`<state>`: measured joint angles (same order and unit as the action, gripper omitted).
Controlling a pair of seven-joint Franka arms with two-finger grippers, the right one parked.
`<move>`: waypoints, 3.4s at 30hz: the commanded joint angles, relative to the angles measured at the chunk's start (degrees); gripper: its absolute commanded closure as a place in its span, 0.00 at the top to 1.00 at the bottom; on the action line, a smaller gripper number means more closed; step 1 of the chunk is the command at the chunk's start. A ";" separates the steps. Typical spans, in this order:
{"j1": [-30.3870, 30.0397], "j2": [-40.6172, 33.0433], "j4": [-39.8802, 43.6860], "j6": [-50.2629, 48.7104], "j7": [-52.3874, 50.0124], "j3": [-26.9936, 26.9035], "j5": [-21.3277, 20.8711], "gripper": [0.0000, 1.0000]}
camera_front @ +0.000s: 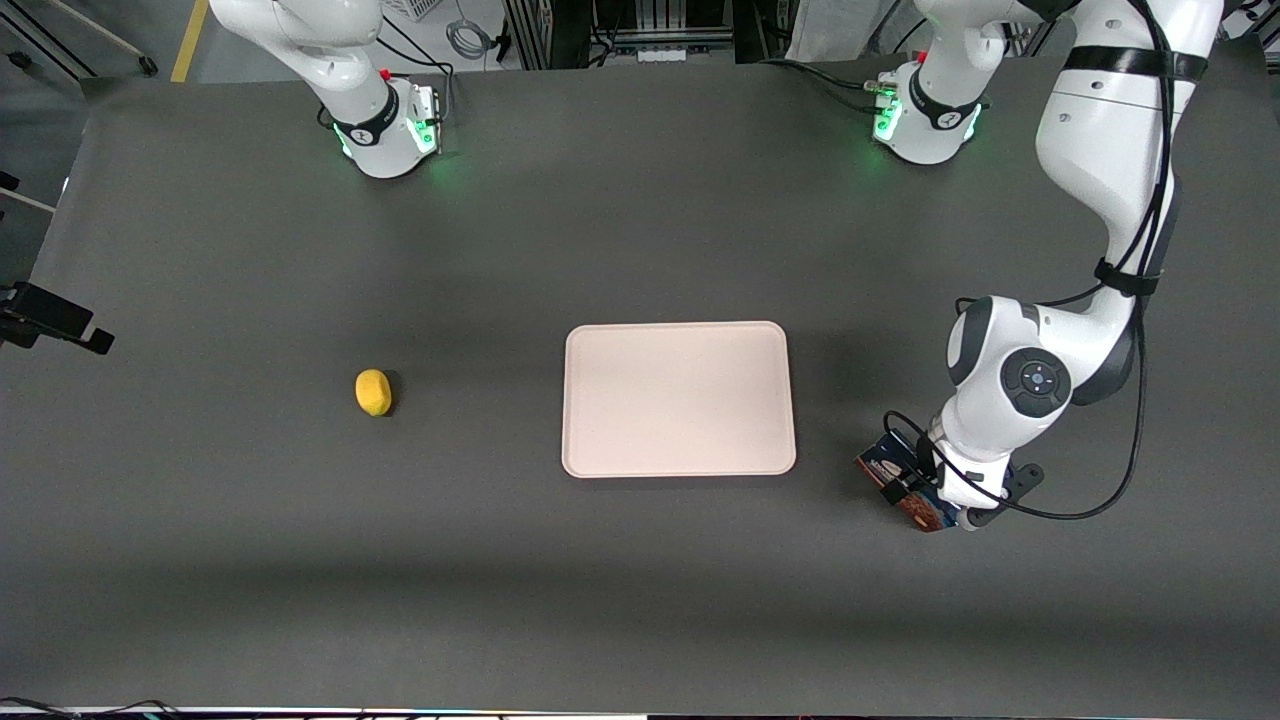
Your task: Place cookie box on tray
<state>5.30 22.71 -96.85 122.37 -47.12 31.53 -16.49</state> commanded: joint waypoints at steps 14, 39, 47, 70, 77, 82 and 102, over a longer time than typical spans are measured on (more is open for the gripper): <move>0.85 6.91 -5.37 5.77 -9.92 0.64 -10.75 0.06; 0.94 12.36 -5.46 10.96 -12.82 0.81 -18.23 0.12; 0.85 12.45 -5.37 11.05 -12.38 0.81 -18.23 1.00; 0.15 8.67 -5.46 9.64 -12.21 1.78 -17.09 1.00; -0.29 3.67 -5.20 7.54 -6.34 2.13 -10.60 1.00; -1.43 -3.62 -4.84 2.27 5.61 1.43 -0.32 1.00; -1.52 -24.11 -5.28 -16.64 37.45 -21.77 14.55 1.00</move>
<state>3.16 1.65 -100.05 107.50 -11.56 13.06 -2.86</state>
